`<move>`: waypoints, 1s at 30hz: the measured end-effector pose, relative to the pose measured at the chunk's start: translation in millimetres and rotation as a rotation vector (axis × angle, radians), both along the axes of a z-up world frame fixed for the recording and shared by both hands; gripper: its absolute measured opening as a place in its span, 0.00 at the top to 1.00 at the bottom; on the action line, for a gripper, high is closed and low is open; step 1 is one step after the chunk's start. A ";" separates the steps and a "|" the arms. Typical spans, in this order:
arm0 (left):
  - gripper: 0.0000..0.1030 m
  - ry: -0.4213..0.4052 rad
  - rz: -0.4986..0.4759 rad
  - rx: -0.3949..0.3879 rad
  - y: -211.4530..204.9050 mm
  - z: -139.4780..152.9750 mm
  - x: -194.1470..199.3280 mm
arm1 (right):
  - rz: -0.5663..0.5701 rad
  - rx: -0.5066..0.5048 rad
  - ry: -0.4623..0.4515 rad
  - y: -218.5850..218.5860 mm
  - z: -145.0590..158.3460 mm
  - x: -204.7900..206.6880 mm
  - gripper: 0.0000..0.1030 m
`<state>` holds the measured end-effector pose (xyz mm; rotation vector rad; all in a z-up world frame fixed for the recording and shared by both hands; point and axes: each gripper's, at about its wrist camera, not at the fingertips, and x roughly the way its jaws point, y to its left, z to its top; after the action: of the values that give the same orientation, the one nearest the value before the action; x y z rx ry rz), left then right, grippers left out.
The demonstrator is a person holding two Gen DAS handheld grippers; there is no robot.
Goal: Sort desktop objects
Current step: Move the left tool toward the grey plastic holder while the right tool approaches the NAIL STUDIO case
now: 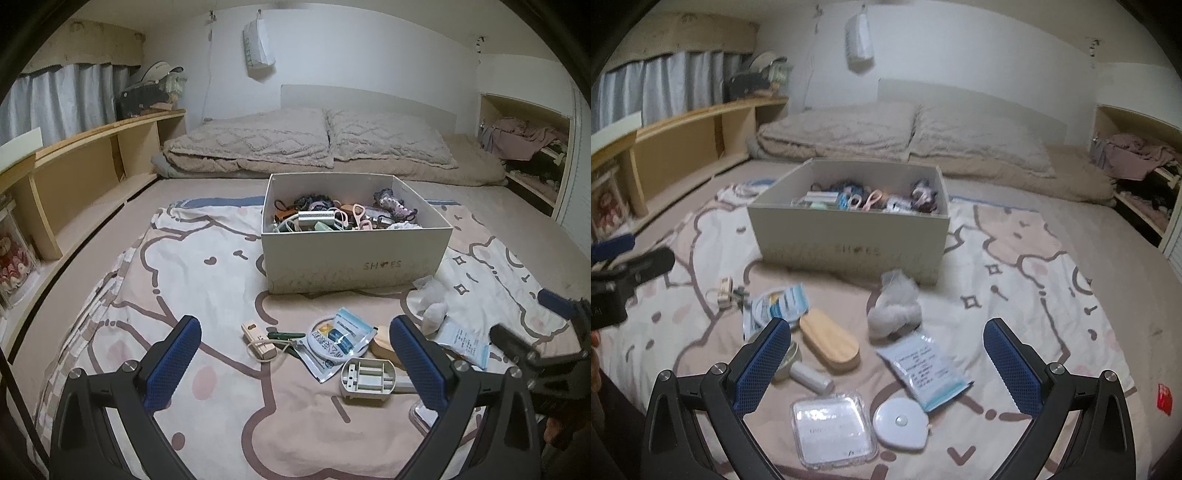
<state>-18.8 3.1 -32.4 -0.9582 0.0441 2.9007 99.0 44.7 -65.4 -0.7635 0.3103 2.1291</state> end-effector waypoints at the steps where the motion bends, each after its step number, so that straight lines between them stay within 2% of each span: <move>1: 0.00 -0.005 -0.006 0.005 -0.5 -0.2 -0.5 | 0.007 -0.009 -0.012 -0.5 -3.7 -2.2 0.00; 8: 0.00 -0.057 -0.017 0.025 -5.1 -7.5 -7.6 | 0.037 -0.072 -0.105 0.1 -27.5 -14.6 0.00; 14: 0.00 -0.115 -0.022 0.054 -8.3 -15.0 -13.9 | 0.089 -0.176 -0.163 -0.1 -48.7 -24.1 0.00; 17: 0.00 -0.141 -0.081 0.069 -9.4 -18.6 -16.0 | 0.112 -0.215 -0.216 -1.6 -60.8 -29.3 0.00; 21: 0.00 -0.177 -0.098 0.097 -11.3 -21.8 -19.8 | 0.137 -0.278 -0.226 -2.0 -69.7 -29.4 0.00; 26: 0.00 -0.220 -0.119 0.132 -11.3 -24.1 -24.4 | 0.173 -0.294 -0.267 -8.8 -78.9 -31.9 0.00; 28: 0.00 -0.237 -0.182 0.131 -9.9 -25.0 -25.5 | 0.184 -0.296 -0.289 -12.0 -84.3 -32.7 0.00; 30: 0.00 -0.243 -0.187 0.128 -7.4 -25.9 -24.9 | 0.188 -0.297 -0.311 -14.1 -89.7 -32.0 0.00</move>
<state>-43.7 -4.3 -58.3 -1.2044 -0.0633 2.5657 67.0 30.6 -155.1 -1.3249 0.4048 2.1191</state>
